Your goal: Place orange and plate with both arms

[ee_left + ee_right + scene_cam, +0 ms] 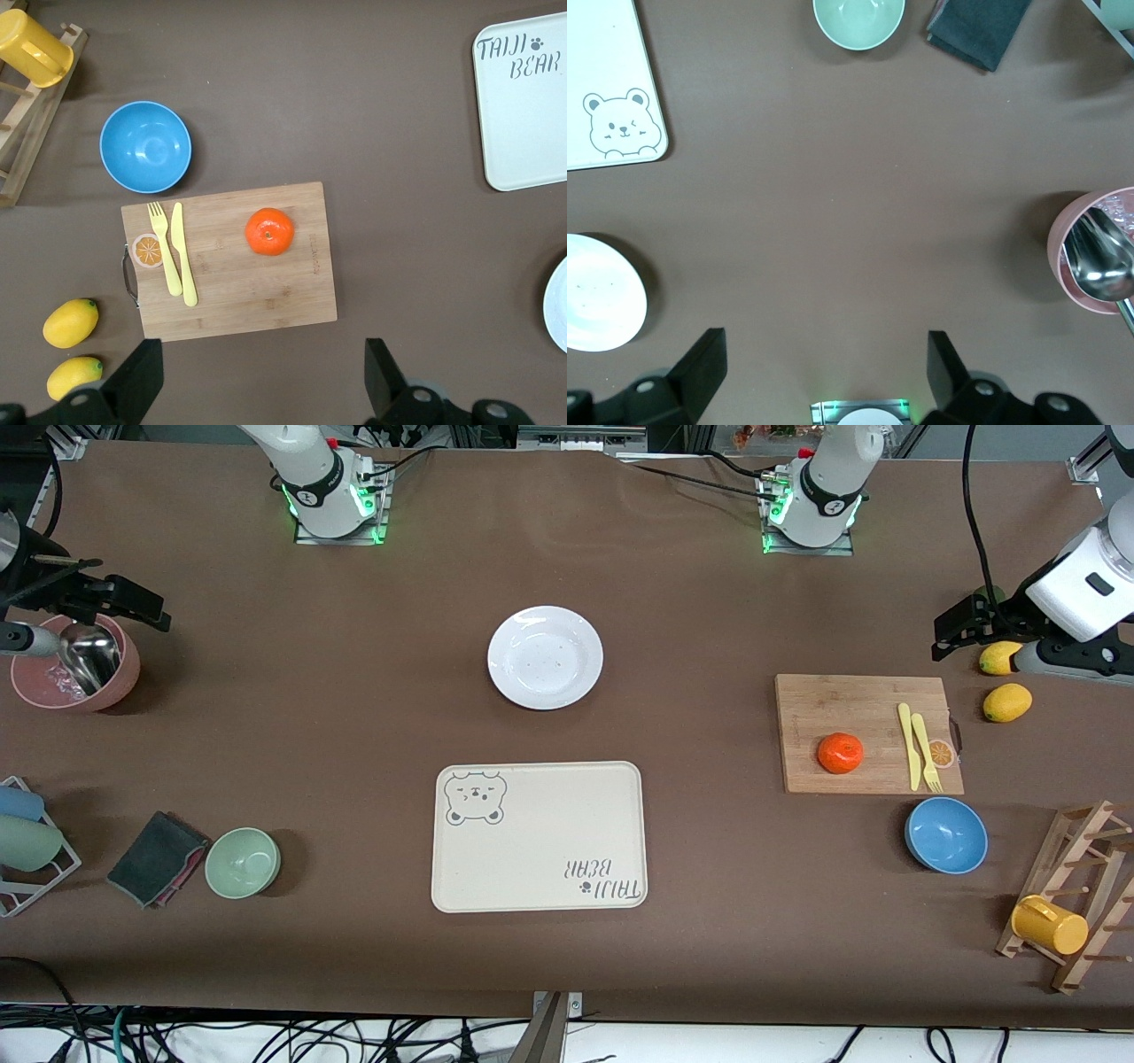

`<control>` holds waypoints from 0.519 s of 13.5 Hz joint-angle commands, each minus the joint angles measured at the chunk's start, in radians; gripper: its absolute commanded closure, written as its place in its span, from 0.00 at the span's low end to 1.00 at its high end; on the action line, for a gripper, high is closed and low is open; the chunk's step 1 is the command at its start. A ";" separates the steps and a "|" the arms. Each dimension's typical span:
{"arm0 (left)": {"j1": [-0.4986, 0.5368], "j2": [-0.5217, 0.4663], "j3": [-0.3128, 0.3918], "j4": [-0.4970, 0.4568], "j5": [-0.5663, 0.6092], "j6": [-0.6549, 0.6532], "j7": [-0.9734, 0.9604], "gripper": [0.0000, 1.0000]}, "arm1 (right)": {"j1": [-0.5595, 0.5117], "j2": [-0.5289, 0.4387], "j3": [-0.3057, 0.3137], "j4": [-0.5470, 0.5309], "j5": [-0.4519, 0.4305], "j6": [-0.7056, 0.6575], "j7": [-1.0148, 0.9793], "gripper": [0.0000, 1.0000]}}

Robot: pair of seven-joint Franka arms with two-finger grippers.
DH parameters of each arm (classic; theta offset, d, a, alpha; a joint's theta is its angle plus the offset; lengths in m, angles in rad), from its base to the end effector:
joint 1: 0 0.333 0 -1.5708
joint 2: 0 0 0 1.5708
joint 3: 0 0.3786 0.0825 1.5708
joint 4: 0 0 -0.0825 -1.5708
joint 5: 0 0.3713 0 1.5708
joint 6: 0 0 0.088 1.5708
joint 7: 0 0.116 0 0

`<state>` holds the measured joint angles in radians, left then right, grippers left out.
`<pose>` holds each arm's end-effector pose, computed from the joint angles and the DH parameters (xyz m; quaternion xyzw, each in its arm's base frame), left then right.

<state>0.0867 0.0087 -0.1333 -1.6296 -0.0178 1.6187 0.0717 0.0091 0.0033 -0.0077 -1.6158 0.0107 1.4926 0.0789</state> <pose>0.5468 -0.0271 0.6505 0.9982 -0.0586 -0.0096 0.0096 0.5313 0.0021 0.6496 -0.9972 0.0386 0.0634 0.0028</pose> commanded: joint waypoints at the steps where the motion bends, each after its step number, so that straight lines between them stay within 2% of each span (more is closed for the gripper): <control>1: 0.007 -0.021 -0.005 -0.019 0.019 0.009 0.023 0.00 | 0.002 0.007 0.000 0.007 -0.001 -0.011 -0.011 0.00; 7: 0.005 -0.023 -0.006 -0.021 0.019 0.001 0.022 0.00 | 0.002 0.007 0.000 0.005 -0.008 -0.012 -0.008 0.00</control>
<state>0.0867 0.0087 -0.1334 -1.6297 -0.0178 1.6182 0.0717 0.0096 0.0148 -0.0077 -1.6158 0.0104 1.4926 0.0781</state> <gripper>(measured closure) 0.000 0.000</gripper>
